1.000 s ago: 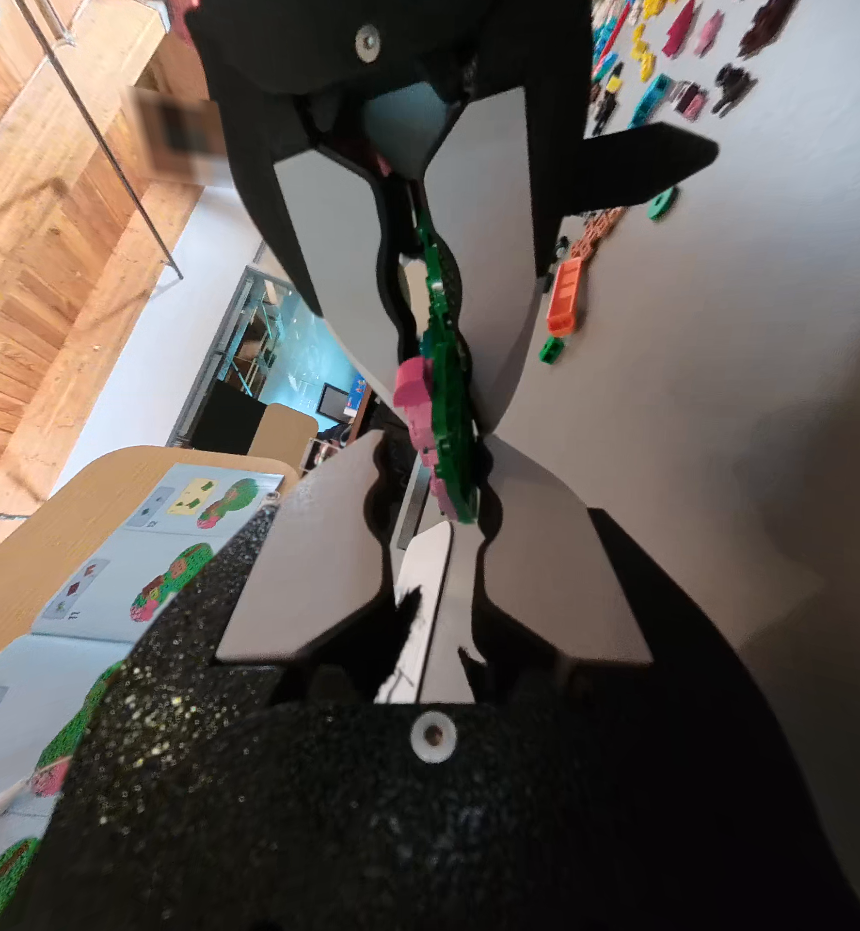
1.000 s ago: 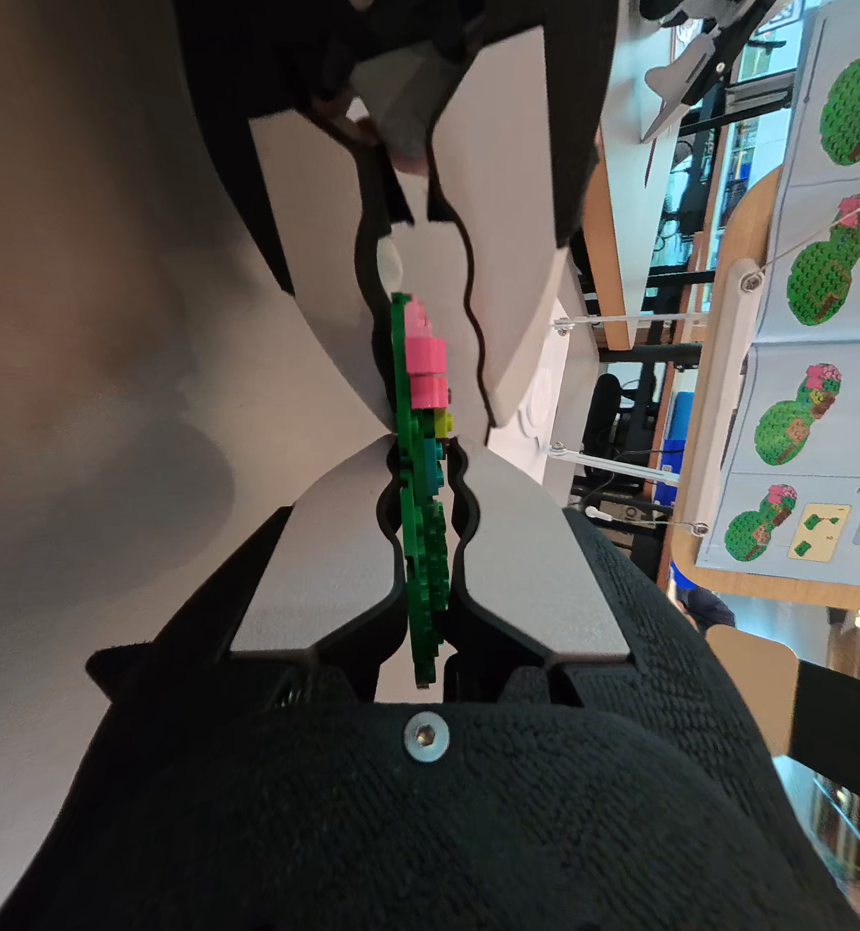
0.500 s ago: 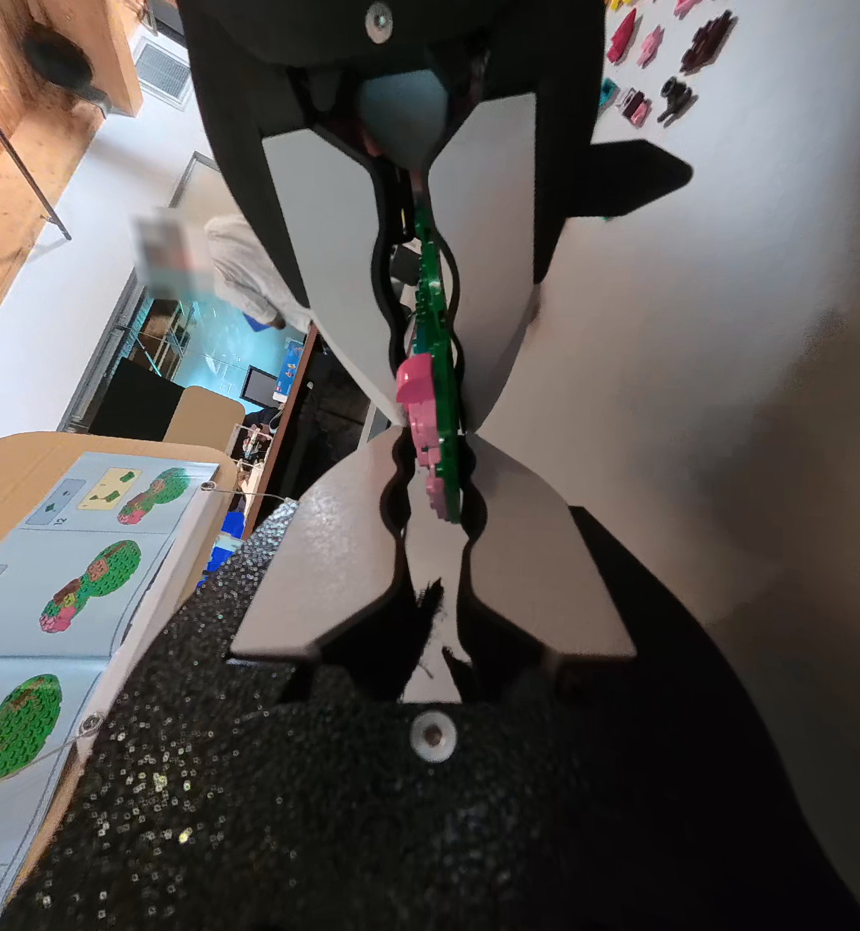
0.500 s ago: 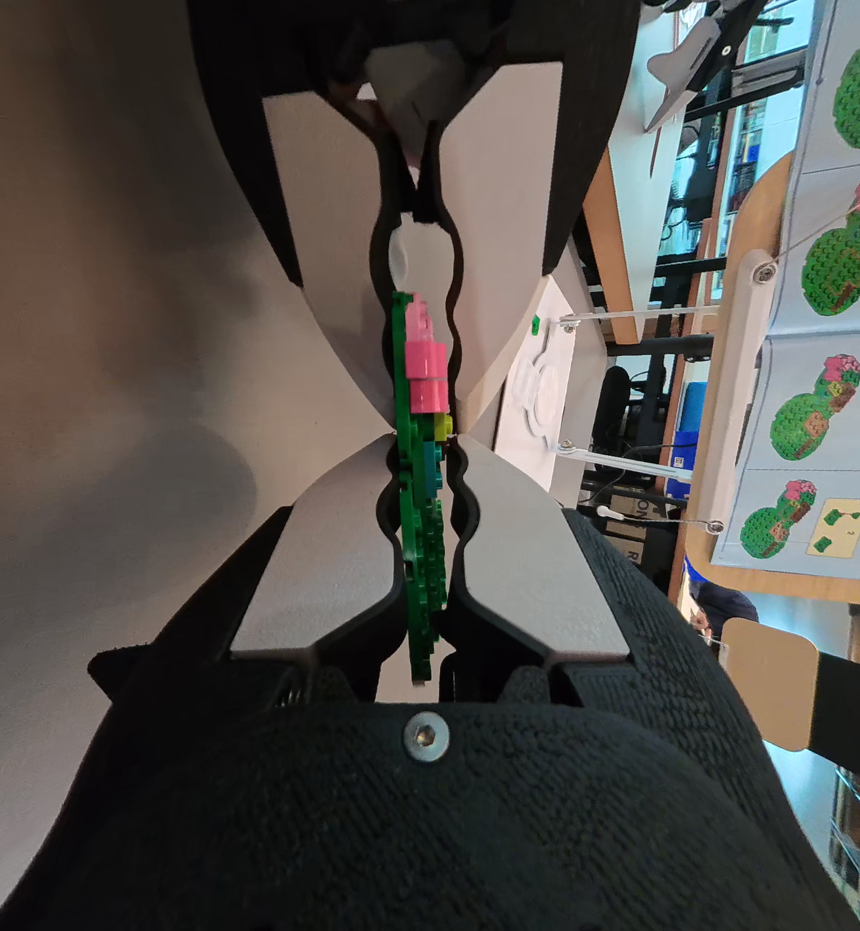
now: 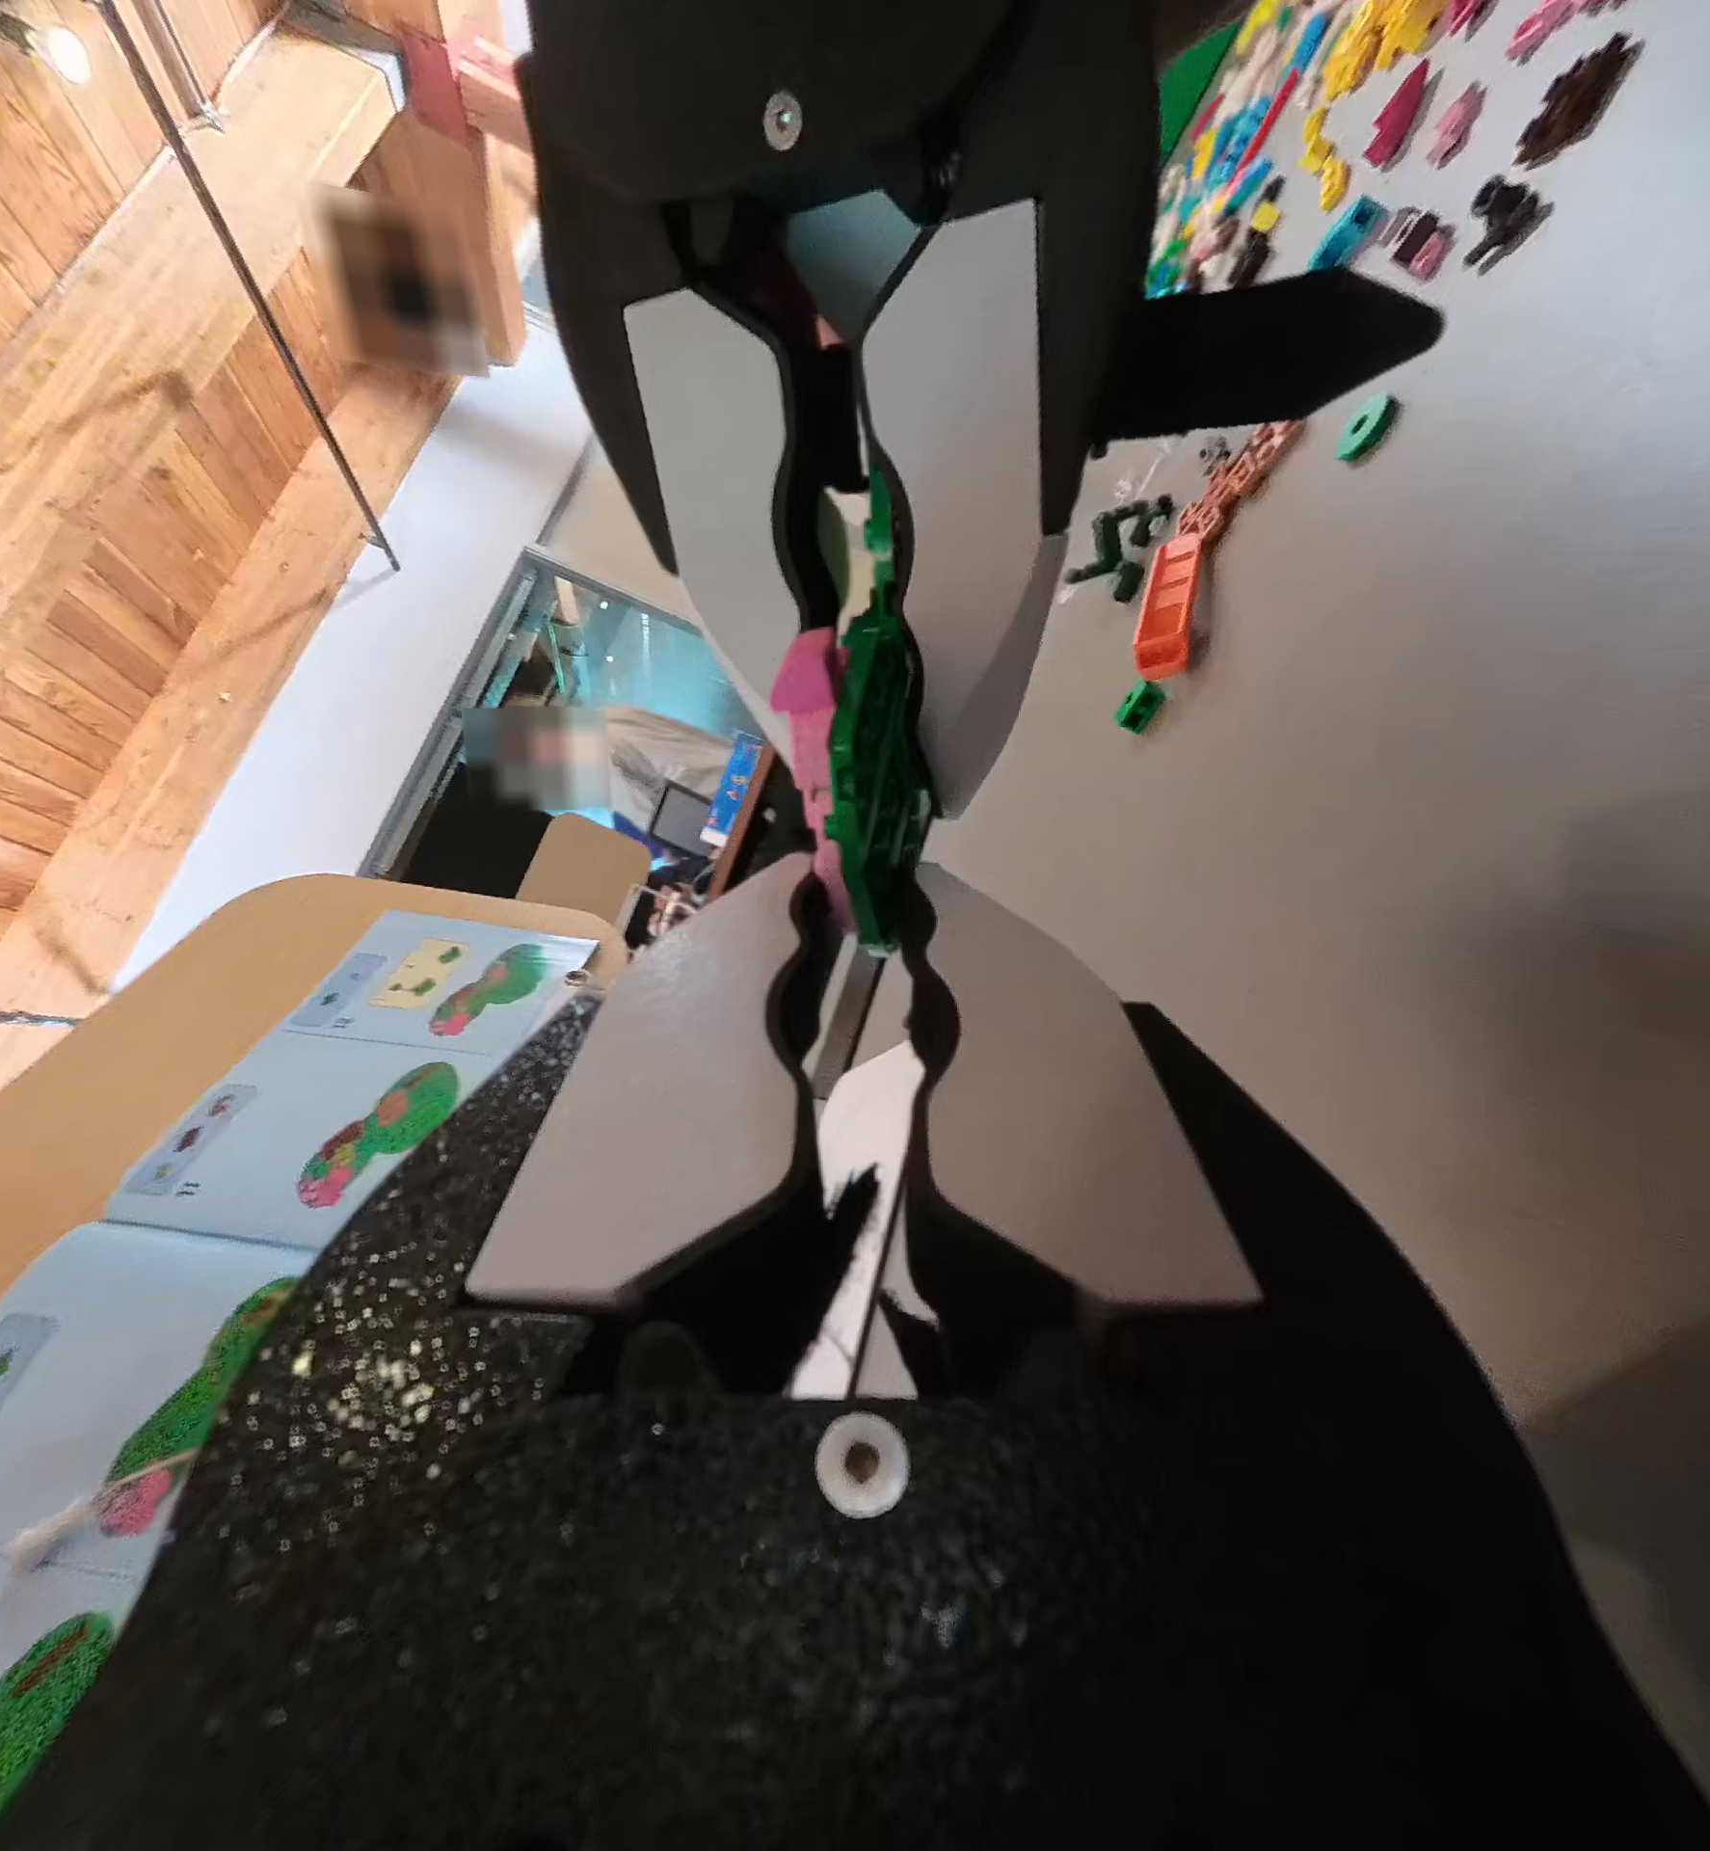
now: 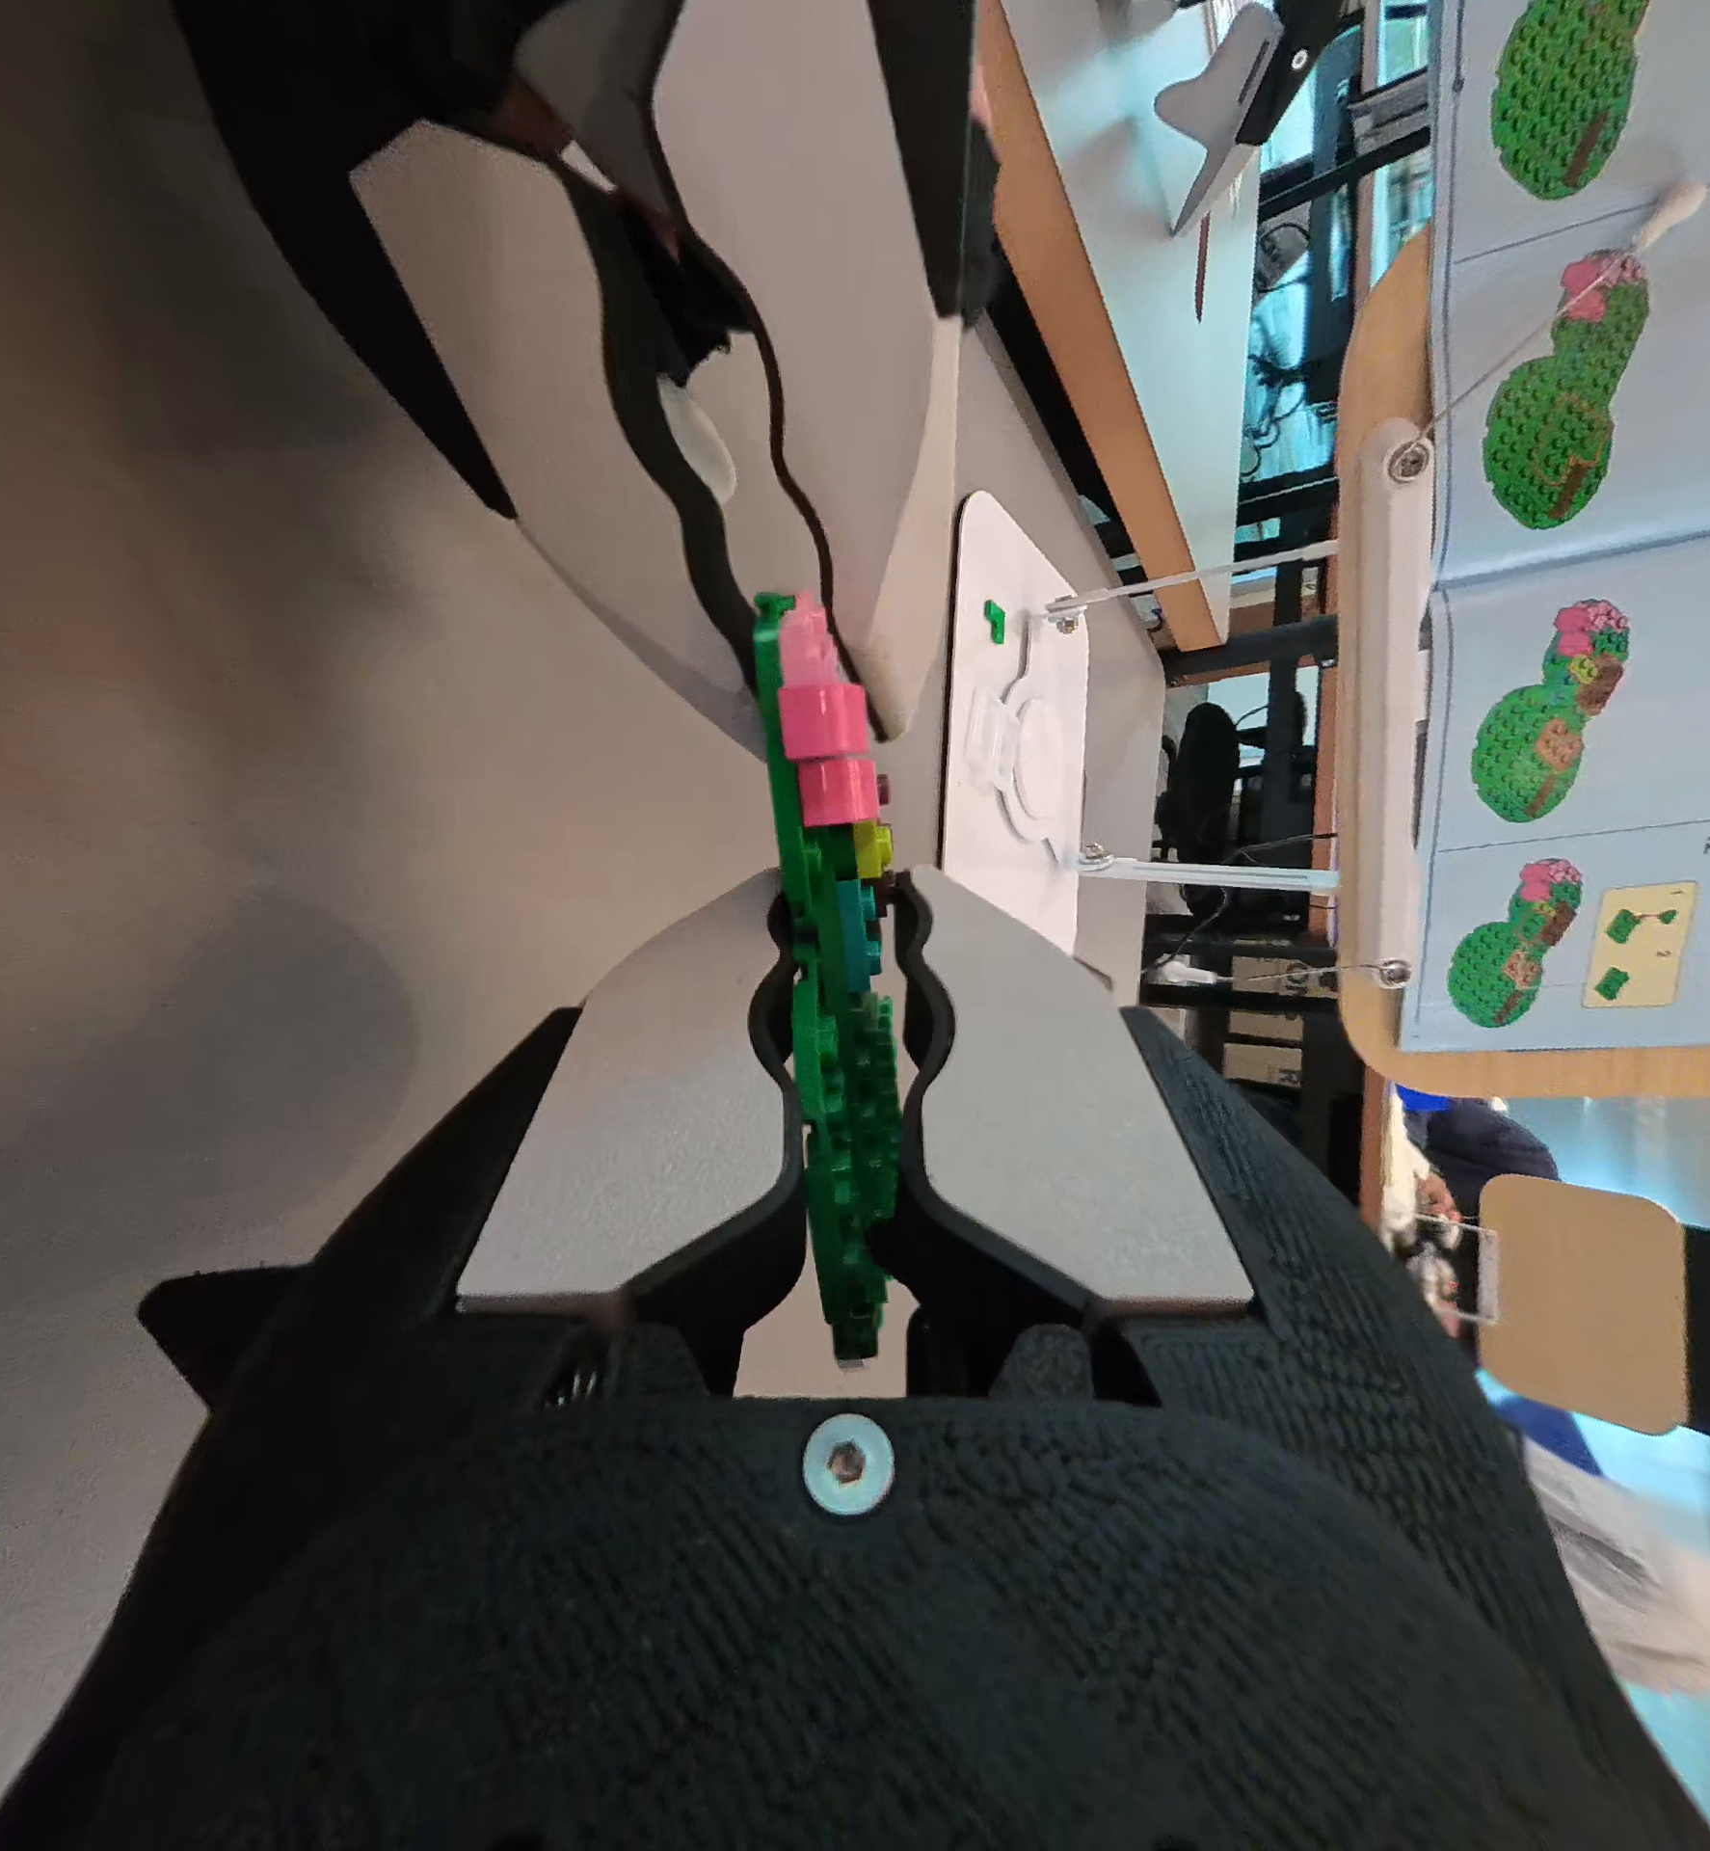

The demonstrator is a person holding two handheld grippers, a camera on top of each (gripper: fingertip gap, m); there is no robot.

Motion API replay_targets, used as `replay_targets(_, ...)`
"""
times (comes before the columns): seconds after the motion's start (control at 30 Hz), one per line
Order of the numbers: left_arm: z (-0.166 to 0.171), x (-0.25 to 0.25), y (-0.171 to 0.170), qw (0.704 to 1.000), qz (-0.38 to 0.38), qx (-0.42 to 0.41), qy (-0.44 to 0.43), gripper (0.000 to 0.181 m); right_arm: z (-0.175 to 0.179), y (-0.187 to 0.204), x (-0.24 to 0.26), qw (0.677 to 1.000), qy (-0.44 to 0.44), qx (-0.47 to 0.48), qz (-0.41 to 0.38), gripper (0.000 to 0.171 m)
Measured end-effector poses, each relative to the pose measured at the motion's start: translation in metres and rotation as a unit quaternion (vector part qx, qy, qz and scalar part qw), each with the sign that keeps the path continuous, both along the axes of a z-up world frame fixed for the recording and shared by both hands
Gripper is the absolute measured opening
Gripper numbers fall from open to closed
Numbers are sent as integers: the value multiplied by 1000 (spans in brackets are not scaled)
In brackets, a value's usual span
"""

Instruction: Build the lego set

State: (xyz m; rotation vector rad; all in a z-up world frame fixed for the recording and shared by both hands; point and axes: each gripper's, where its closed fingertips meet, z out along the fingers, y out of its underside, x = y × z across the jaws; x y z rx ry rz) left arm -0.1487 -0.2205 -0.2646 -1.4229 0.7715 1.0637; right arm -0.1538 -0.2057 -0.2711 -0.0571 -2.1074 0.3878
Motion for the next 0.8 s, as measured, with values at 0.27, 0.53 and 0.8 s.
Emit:
replay_targets(0.27,-4,7,2,999,-18,-24,-26,8,-5,-11,3,997,37,58,43,30)
replay_targets(0.53,-11,7,3,998,-22,-39,-47,9,-6,-7,-2,995,52,80,32,16)
replay_targets(0.8,0,5,1,999,3,11,34,26,-7,-1,-8,995,54,80,5,16)
